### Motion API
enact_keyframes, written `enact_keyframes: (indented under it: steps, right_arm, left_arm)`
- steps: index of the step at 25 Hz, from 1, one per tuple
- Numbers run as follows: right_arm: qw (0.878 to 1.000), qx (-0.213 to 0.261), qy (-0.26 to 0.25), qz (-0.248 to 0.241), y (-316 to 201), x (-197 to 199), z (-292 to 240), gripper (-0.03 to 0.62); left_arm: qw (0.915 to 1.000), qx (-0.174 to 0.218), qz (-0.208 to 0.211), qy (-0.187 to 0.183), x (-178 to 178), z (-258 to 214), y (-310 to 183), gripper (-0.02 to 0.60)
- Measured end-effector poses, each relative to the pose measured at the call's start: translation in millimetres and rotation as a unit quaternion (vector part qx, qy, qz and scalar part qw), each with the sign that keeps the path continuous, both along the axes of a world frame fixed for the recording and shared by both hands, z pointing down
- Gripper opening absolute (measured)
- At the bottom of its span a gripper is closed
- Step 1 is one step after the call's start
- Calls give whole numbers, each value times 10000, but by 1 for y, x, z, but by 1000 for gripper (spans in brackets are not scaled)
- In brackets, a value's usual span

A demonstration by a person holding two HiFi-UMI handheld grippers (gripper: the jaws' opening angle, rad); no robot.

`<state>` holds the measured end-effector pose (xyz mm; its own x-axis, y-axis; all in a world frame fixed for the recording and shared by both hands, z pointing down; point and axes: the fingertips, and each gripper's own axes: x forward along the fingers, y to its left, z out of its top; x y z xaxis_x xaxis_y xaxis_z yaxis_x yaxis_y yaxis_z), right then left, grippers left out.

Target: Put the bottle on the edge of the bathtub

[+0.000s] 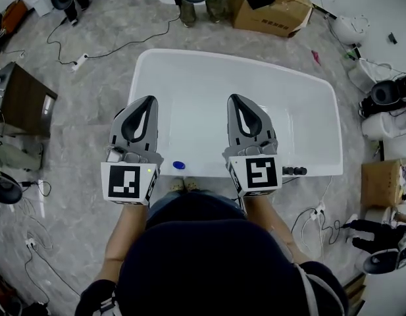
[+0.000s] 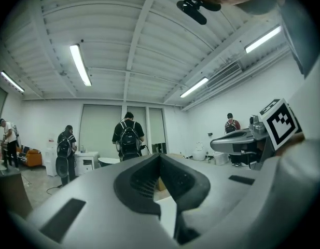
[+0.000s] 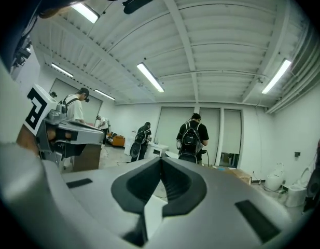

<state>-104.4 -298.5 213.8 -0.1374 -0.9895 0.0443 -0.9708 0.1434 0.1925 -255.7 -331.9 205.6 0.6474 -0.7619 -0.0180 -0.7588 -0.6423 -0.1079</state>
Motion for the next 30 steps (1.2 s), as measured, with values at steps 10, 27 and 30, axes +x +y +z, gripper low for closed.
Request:
enact_keyframes:
  steps: [10, 27, 30]
  right_arm:
    - [9999, 67, -120, 6, 4, -1, -10, 28]
    - [9999, 9, -119, -119, 12, -5, 1, 28]
    - [9999, 7, -128, -116, 18, -3, 4, 28]
  left_arm:
    - [10000, 43, 18, 52, -3, -8, 5, 23]
    - [9999, 90, 83, 105, -6, -1, 15, 23]
    - [9998, 100, 94, 116, -4, 2, 22, 23]
